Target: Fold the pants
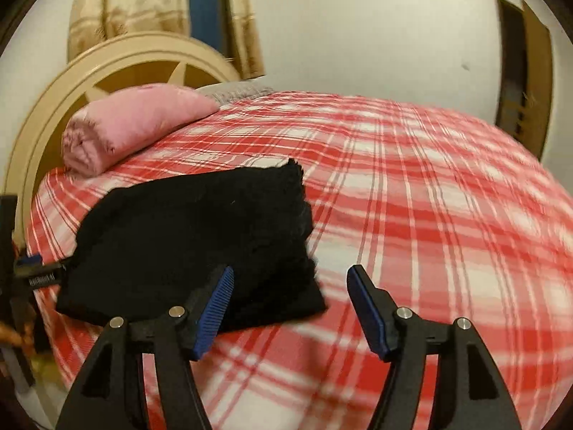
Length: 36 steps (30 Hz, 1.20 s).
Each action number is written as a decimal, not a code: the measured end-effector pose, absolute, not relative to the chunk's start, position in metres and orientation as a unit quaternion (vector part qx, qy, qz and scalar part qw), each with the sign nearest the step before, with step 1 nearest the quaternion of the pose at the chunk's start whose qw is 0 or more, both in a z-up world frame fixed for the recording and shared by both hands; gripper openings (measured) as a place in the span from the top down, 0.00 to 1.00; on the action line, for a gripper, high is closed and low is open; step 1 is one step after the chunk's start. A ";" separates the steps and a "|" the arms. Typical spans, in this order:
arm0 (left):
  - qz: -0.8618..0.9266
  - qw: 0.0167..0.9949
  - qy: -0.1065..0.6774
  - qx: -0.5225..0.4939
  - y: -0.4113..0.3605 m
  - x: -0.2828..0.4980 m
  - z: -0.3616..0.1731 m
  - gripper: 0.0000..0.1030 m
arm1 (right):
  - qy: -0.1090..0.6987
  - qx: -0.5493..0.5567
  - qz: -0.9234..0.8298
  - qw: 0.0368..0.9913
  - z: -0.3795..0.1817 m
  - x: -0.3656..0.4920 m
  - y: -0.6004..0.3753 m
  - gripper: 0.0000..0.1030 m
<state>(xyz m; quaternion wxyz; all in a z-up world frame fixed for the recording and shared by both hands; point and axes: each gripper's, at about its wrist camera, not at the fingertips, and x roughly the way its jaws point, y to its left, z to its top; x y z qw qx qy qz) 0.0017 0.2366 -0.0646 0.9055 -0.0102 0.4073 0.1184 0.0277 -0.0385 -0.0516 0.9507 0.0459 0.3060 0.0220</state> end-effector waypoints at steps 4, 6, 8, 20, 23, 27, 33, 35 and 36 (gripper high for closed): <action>0.129 0.905 0.405 -0.003 0.237 -0.015 -0.057 0.00 | 0.321 0.089 -0.009 0.943 -0.059 -0.001 -0.025 0.34; 0.128 0.905 0.405 0.001 0.235 -0.024 -0.051 0.00 | 0.326 0.095 -0.001 0.941 -0.061 -0.011 -0.019 0.34; 0.130 0.907 0.399 0.003 0.233 -0.034 -0.046 0.00 | 0.324 0.092 0.005 0.942 -0.059 -0.021 -0.012 0.34; 0.095 0.944 0.315 0.029 0.190 -0.100 0.004 0.00 | 0.195 0.093 -0.031 0.976 0.016 -0.098 -0.016 0.24; 0.084 0.951 0.295 0.032 0.179 -0.112 0.018 0.00 | 0.175 0.099 -0.039 0.979 0.027 -0.112 -0.018 0.23; 0.072 0.958 0.275 0.033 0.169 -0.124 0.030 0.00 | 0.167 0.102 -0.041 0.980 0.033 -0.123 -0.020 0.23; 0.073 0.960 0.269 0.039 0.164 -0.128 0.034 0.00 | 0.161 0.103 -0.041 0.981 0.037 -0.129 -0.022 0.23; 0.074 0.960 0.267 0.041 0.163 -0.130 0.034 0.00 | 0.161 0.103 -0.041 0.981 0.037 -0.130 -0.022 0.23; 0.074 0.960 0.265 0.043 0.163 -0.130 0.035 0.00 | 0.160 0.103 -0.040 0.981 0.038 -0.130 -0.022 0.23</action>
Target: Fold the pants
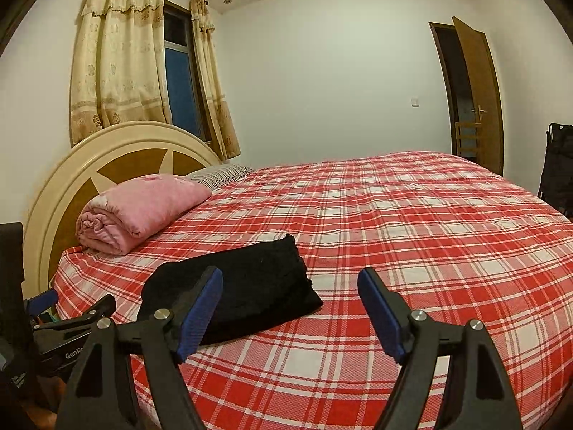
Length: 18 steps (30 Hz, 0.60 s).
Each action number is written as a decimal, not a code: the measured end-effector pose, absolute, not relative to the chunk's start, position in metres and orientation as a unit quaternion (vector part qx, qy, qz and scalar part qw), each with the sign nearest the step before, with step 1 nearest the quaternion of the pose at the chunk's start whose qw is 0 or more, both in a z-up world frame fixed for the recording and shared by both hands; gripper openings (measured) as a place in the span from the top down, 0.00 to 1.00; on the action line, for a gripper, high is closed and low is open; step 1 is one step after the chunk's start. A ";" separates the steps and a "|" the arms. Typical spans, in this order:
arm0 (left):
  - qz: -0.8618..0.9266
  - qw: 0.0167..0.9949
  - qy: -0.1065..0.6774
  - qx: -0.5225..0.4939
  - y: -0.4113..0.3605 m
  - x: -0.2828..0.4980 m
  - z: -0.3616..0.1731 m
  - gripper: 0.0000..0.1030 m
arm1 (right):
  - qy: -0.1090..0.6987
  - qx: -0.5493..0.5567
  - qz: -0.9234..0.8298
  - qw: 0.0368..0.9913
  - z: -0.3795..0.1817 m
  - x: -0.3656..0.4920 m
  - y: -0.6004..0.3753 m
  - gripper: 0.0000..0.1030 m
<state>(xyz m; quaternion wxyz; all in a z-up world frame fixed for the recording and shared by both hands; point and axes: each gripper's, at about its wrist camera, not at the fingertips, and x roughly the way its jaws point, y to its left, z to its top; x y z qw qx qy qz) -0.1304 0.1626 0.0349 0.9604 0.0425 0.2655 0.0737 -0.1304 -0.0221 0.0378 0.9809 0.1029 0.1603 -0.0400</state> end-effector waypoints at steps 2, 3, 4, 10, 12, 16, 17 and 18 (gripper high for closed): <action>0.077 0.961 0.262 0.044 0.161 -0.133 0.035 0.00 | 0.160 0.102 -0.040 0.981 0.038 -0.130 -0.022 0.23; 0.078 0.961 0.262 0.044 0.160 -0.134 0.036 0.00 | 0.160 0.101 -0.040 0.981 0.039 -0.130 -0.022 0.23; 0.078 0.961 0.263 0.044 0.160 -0.134 0.036 0.00 | 0.159 0.100 -0.039 0.981 0.039 -0.131 -0.021 0.23; 0.082 0.960 0.262 0.046 0.159 -0.135 0.035 0.00 | 0.160 0.100 -0.040 0.981 0.039 -0.132 -0.021 0.23; 0.082 0.960 0.263 0.046 0.160 -0.135 0.035 0.00 | 0.159 0.100 -0.040 0.981 0.039 -0.132 -0.020 0.23; 0.085 0.959 0.265 0.047 0.161 -0.134 0.035 0.00 | 0.160 0.099 -0.038 0.981 0.038 -0.132 -0.020 0.23; 0.086 0.959 0.265 0.049 0.161 -0.133 0.035 0.00 | 0.160 0.100 -0.038 0.981 0.038 -0.132 -0.020 0.23; 0.090 0.959 0.262 0.052 0.161 -0.133 0.035 0.00 | 0.160 0.100 -0.038 0.981 0.038 -0.132 -0.020 0.23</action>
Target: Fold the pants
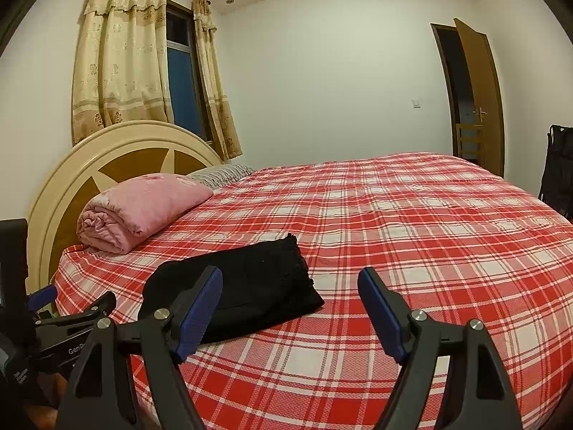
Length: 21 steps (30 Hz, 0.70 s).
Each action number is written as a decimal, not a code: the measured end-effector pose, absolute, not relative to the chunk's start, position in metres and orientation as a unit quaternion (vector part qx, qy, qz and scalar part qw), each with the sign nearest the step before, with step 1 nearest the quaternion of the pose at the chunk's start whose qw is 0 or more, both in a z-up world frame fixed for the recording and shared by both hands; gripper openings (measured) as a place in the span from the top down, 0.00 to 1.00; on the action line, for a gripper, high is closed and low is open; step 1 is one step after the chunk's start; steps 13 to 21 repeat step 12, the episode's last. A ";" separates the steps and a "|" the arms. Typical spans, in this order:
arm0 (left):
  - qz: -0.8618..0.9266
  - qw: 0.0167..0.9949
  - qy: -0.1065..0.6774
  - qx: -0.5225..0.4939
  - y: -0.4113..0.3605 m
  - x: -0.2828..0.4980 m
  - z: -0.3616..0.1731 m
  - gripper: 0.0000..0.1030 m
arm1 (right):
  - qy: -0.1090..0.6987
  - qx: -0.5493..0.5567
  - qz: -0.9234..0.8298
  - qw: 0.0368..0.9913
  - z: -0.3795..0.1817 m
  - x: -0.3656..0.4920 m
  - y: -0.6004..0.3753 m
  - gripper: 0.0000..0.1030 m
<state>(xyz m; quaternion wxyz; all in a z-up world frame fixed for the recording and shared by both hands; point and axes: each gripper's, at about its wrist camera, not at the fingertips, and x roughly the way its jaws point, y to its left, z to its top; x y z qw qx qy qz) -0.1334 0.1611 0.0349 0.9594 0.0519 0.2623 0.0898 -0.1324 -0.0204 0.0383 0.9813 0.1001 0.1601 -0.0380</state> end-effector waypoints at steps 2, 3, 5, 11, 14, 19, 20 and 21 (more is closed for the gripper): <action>0.100 0.960 0.254 0.061 0.160 -0.134 0.035 0.00 | 0.160 0.100 -0.038 0.981 0.038 -0.132 -0.020 0.23; 0.104 0.960 0.252 0.066 0.159 -0.133 0.036 0.00 | 0.159 0.099 -0.039 0.981 0.038 -0.133 -0.020 0.23; 0.100 0.960 0.252 0.065 0.161 -0.133 0.036 0.00 | 0.158 0.098 -0.039 0.982 0.038 -0.132 -0.020 0.23; 0.053 0.962 0.266 0.025 0.167 -0.130 0.037 0.00 | 0.159 0.098 -0.039 0.982 0.036 -0.132 -0.021 0.23; 0.056 0.962 0.264 0.031 0.165 -0.131 0.037 0.00 | 0.158 0.099 -0.040 0.982 0.036 -0.132 -0.022 0.23; 0.056 0.962 0.264 0.031 0.165 -0.131 0.037 0.00 | 0.158 0.099 -0.040 0.982 0.036 -0.132 -0.022 0.23; 0.056 0.962 0.264 0.031 0.165 -0.131 0.037 0.00 | 0.158 0.099 -0.040 0.982 0.036 -0.132 -0.022 0.23; 0.056 0.962 0.264 0.031 0.165 -0.131 0.037 0.00 | 0.158 0.099 -0.040 0.982 0.036 -0.132 -0.022 0.23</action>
